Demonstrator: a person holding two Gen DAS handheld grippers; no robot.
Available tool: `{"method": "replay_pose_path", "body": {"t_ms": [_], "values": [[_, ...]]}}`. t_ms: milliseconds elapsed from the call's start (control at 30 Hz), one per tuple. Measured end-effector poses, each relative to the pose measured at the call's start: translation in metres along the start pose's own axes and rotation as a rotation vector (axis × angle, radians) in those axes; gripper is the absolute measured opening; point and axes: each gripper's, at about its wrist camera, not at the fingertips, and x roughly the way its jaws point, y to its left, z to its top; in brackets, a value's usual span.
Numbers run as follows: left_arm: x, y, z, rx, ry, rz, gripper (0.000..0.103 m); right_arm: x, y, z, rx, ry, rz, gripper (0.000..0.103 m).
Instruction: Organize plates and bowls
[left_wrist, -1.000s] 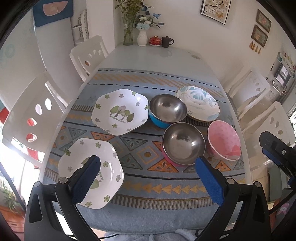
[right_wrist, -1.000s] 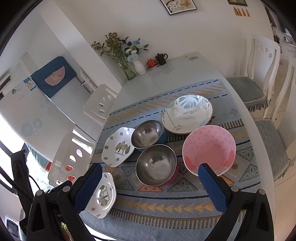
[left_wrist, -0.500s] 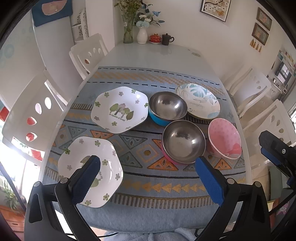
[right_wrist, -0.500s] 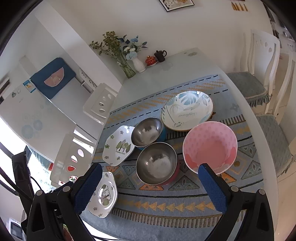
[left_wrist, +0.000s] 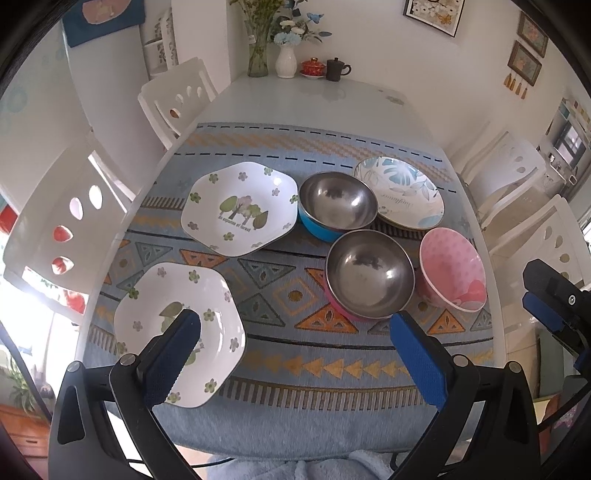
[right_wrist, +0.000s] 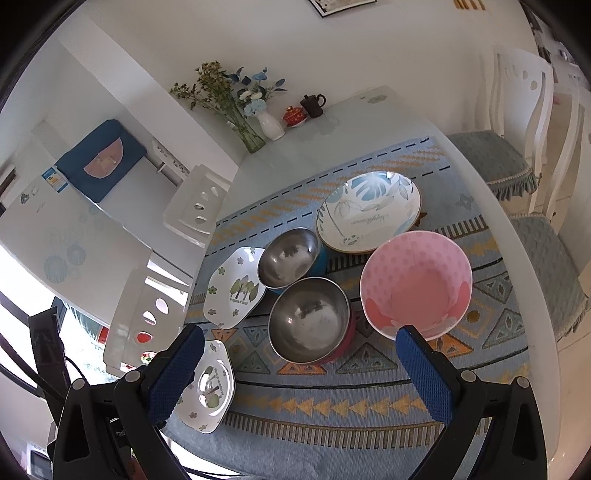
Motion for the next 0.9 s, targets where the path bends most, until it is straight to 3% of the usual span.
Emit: {"method": "replay_pose_path", "body": {"t_ms": [900], "values": [[0.0039, -0.0024, -0.0012, 0.005, 0.023, 0.005, 0.102, 0.0058, -0.0084, -0.0015, 0.038, 0.028, 0.011, 0.103]]}}
